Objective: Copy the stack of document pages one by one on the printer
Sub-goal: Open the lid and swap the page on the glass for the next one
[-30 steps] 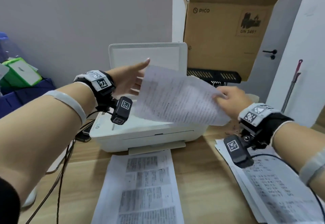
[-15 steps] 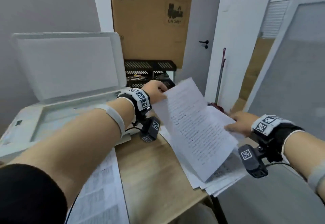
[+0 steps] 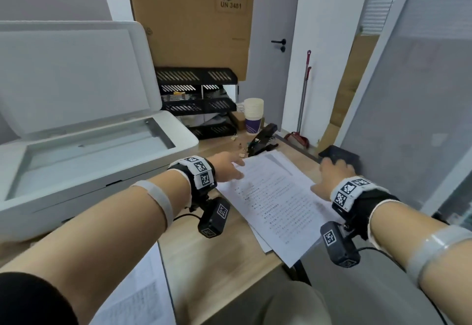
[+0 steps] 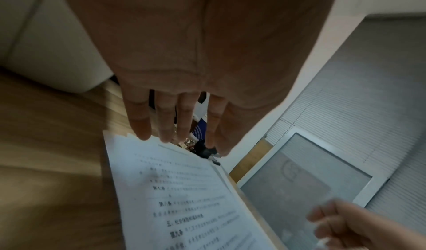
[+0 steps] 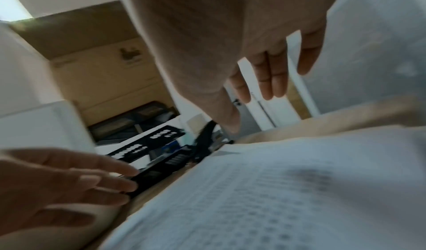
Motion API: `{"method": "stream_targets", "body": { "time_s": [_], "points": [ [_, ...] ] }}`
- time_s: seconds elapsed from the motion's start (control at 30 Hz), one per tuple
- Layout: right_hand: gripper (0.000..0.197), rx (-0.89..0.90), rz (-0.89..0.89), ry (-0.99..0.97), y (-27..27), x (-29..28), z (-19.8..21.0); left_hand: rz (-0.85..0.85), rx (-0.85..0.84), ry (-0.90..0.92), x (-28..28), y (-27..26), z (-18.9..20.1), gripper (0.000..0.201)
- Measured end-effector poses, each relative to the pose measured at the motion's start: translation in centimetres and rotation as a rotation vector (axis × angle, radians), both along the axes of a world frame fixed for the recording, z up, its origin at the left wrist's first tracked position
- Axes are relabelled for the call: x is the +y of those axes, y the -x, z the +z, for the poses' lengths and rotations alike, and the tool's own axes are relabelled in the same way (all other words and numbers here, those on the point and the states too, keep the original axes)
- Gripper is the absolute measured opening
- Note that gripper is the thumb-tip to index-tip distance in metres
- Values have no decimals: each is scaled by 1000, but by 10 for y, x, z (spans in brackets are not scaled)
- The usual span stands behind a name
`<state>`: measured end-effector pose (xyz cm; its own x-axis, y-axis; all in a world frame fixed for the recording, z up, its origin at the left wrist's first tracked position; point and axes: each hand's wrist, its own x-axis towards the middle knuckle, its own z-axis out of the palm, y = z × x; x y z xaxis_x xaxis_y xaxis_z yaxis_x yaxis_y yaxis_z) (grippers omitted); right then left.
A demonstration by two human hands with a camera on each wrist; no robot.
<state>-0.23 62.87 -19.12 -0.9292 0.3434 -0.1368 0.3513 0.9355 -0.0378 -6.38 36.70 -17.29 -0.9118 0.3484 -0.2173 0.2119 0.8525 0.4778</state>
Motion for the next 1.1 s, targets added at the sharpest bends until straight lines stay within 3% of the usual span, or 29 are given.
{"method": "stream_targets", "body": {
  "time_s": [0.07, 0.17, 0.33, 0.5, 0.63, 0.77, 0.93, 1.0, 1.1],
  "points": [
    [45, 127, 135, 67, 0, -35, 9, 3, -31, -56, -20, -12, 6, 35],
    [11, 63, 430, 344, -4, -107, 13, 70, -85, -153, -61, -35, 10, 25],
    [10, -145, 639, 653, -14, -222, -5, 296, -71, -174, -143, -83, 10, 24],
    [22, -253, 658, 707, -24, -279, -21, 522, -41, -60, -218, -133, -1, 25],
    [40, -308, 708, 552, -27, -300, -36, 671, -57, -94, -250, -162, -14, 25],
    [32, -225, 758, 455, -26, -307, -42, 782, -94, -173, -261, -172, -28, 18],
    [43, -171, 858, 305, -19, -306, -34, 735, -110, -213, -258, -174, -26, 9],
    [48, -122, 921, 229, -16, -303, -27, 670, -99, -234, -255, -173, -19, 18],
    [36, -76, 1039, 114, -15, -297, -14, 581, 30, -256, -247, -169, -5, 40]
  ]
}}
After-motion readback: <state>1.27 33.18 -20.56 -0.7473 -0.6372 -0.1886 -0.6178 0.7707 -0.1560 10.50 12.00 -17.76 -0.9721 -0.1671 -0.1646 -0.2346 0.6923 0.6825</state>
